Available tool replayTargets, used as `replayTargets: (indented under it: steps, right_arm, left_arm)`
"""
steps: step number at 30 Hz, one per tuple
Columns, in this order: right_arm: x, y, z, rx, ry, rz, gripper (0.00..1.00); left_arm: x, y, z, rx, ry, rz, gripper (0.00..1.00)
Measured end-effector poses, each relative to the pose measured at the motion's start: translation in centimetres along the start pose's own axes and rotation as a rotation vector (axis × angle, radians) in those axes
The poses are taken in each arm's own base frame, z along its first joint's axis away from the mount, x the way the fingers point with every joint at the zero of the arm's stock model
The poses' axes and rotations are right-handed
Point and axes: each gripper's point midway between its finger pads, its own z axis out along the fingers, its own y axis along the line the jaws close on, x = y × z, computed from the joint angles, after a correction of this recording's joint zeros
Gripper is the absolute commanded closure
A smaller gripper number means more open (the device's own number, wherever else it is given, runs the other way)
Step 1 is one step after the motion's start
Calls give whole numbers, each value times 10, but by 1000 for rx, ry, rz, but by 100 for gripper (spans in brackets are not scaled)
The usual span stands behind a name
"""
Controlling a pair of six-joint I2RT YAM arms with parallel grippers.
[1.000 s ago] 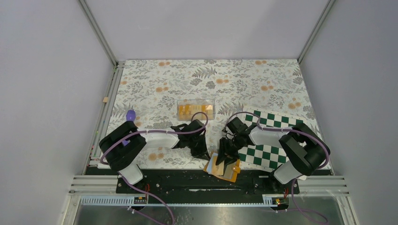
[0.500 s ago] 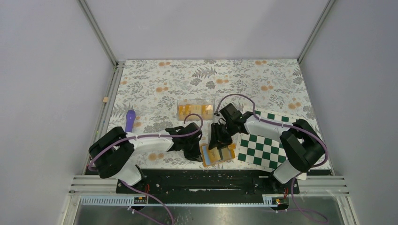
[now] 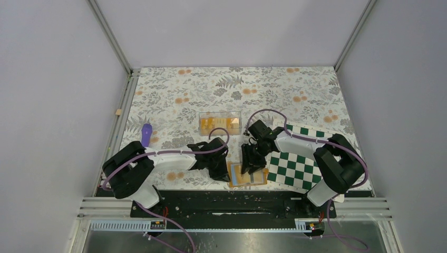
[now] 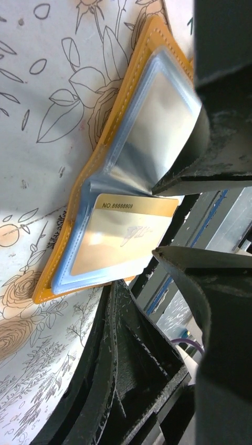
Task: Put the credit cards into the card holder
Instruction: Insert the credit card into the card holder.
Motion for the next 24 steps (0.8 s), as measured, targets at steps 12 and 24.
replayTargets:
  steps: [12, 24]
  right_arm:
    - [4, 1, 15, -29, 42, 52, 81]
    - [6, 15, 6, -63, 21, 15, 66]
  left_arm:
    - [1, -5, 3, 15, 20, 0, 91]
    - [-1, 3, -10, 26, -9, 11, 59]
